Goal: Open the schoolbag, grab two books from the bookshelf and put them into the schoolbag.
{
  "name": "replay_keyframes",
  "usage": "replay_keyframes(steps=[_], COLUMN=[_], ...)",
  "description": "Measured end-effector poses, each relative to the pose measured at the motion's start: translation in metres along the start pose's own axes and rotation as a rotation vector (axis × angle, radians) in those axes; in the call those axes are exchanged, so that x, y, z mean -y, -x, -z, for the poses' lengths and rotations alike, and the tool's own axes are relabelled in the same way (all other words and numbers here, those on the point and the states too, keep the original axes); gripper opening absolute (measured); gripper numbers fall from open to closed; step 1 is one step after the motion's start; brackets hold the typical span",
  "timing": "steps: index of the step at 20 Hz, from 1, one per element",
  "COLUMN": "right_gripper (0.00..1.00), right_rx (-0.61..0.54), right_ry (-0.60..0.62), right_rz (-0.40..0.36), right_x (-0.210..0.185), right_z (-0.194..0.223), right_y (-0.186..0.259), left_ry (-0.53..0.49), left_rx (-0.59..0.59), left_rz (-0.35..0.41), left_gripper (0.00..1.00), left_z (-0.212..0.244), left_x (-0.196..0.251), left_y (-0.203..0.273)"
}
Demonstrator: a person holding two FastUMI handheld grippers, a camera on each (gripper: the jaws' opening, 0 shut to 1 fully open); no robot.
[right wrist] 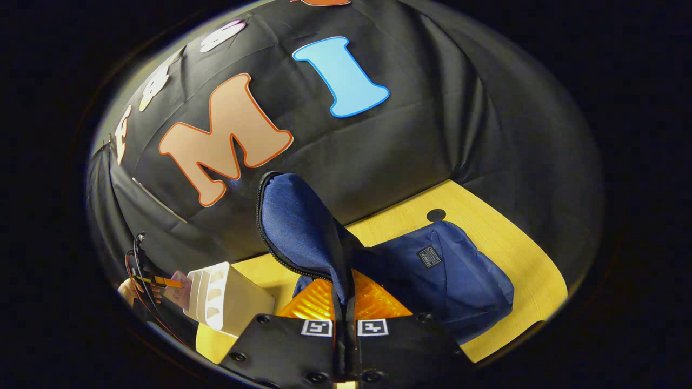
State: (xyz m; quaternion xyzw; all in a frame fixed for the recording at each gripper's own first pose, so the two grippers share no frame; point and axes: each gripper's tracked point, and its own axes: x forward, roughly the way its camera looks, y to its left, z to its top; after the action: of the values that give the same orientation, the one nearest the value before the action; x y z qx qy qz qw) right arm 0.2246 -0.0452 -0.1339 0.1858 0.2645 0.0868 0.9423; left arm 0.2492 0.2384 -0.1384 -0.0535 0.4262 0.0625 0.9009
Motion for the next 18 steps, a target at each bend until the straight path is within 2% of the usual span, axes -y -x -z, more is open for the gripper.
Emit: replay_keyframes(steps=[2,7,9,12,13,14,16,17,18], right_gripper=[0.02,0.03,0.02,0.03,0.05,0.05,0.02,0.05,0.03], right_rx=[0.0,-0.003,-0.002,-0.001,-0.001,0.0,0.0,0.0,0.001], right_ry=[-0.002,-0.003,-0.005,-0.015,-0.017,-0.019,-0.018,-0.016,-0.016], right_rz=[0.002,0.006,0.007,0.009,0.01,0.011,0.012,0.012,0.012], right_x=[0.0,0.0,0.0,0.0,0.0,0.0,0.001,0.001,0.001], right_z=[0.0,-0.001,-0.001,-0.001,-0.001,-0.001,-0.001,-0.001,-0.001], right_y=[0.0,0.0,0.0,0.0,-0.001,0.0,0.0,0.0,0.0], left_ry=[-0.002,-0.025,-0.041,-0.078,-0.066,-0.062,-0.069,-0.066,-0.064], left_rx=[-0.037,-0.127,-0.163,-0.212,-0.223,-0.232,-0.234,-0.237,-0.237], left_rz=[0.01,-0.004,-0.013,-0.012,0.022,0.011,0.004,-0.001,-0.002], left_gripper=[0.9,0.85,0.8,0.67,0.54,0.42,0.39,0.38,0.37], left_z=[0.007,0.021,0.026,0.027,0.024,0.024,0.03,0.03,0.028], left_x=[0.003,-0.002,-0.005,-0.012,-0.005,-0.003,0.003,0.004,0.004], left_y=[-0.007,-0.017,-0.018,-0.021,-0.015,-0.015,-0.018,-0.017,-0.017])
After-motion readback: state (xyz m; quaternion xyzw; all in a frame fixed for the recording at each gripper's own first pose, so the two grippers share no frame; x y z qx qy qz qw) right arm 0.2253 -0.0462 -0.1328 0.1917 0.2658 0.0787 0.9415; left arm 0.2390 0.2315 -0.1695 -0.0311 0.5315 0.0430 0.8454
